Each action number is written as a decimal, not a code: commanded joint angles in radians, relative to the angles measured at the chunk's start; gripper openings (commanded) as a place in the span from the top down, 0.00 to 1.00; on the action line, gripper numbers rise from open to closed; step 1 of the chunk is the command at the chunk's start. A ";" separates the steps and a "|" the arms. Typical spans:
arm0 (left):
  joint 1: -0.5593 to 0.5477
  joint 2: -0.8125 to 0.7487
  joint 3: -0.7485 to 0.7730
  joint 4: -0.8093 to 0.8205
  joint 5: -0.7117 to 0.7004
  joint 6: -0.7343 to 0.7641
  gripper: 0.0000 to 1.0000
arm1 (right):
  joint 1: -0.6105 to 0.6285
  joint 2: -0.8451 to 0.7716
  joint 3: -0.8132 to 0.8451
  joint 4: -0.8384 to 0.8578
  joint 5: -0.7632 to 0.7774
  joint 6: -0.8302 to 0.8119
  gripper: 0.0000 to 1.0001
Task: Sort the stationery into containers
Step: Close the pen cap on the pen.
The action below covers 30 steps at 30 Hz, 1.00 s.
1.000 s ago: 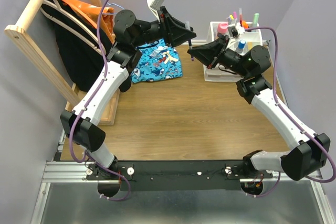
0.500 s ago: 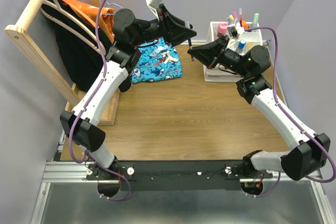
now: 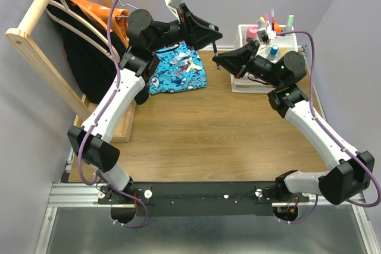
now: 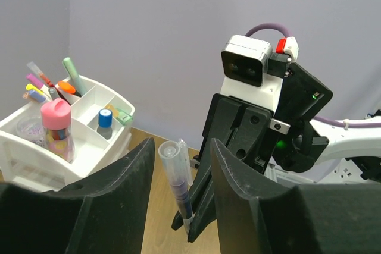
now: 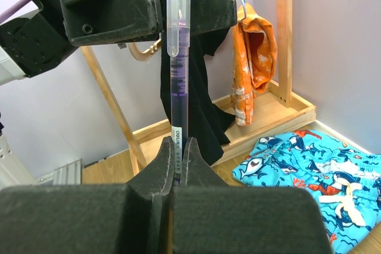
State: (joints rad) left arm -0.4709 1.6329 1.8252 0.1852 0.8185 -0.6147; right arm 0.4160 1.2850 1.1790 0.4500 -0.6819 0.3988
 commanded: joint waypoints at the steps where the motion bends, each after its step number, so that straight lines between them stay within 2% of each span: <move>1: 0.000 0.004 0.029 0.014 -0.015 0.007 0.54 | 0.000 -0.010 0.019 -0.007 0.008 -0.011 0.99; 3: 0.000 0.005 0.023 0.016 -0.009 0.006 0.58 | -0.002 -0.007 0.024 -0.002 0.008 -0.008 1.00; 5: -0.002 0.007 0.017 0.020 0.005 0.009 0.72 | -0.002 -0.004 0.027 -0.001 0.007 -0.011 1.00; 6: -0.002 0.007 0.014 0.028 0.010 0.009 0.80 | 0.000 -0.004 0.027 0.000 0.007 -0.009 0.99; 7: -0.002 0.007 0.013 0.030 0.013 0.009 1.00 | -0.002 -0.004 0.027 0.000 0.004 -0.012 1.00; 14: -0.009 0.025 0.026 0.017 0.131 0.007 1.00 | 0.000 0.010 0.030 0.036 -0.015 -0.023 1.00; 19: -0.052 0.028 -0.027 -0.016 0.206 0.026 1.00 | 0.000 0.042 0.097 0.104 -0.027 -0.041 1.00; 22: -0.069 0.027 -0.099 -0.003 0.228 0.015 1.00 | -0.002 0.063 0.151 0.122 -0.024 -0.040 0.99; 30: -0.072 0.064 -0.144 -0.033 0.235 0.046 1.00 | -0.002 0.093 0.232 0.188 -0.025 -0.014 0.99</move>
State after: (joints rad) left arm -0.4812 1.6432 1.7664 0.3153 0.8803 -0.5713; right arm 0.4156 1.3853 1.2808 0.4355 -0.7937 0.3634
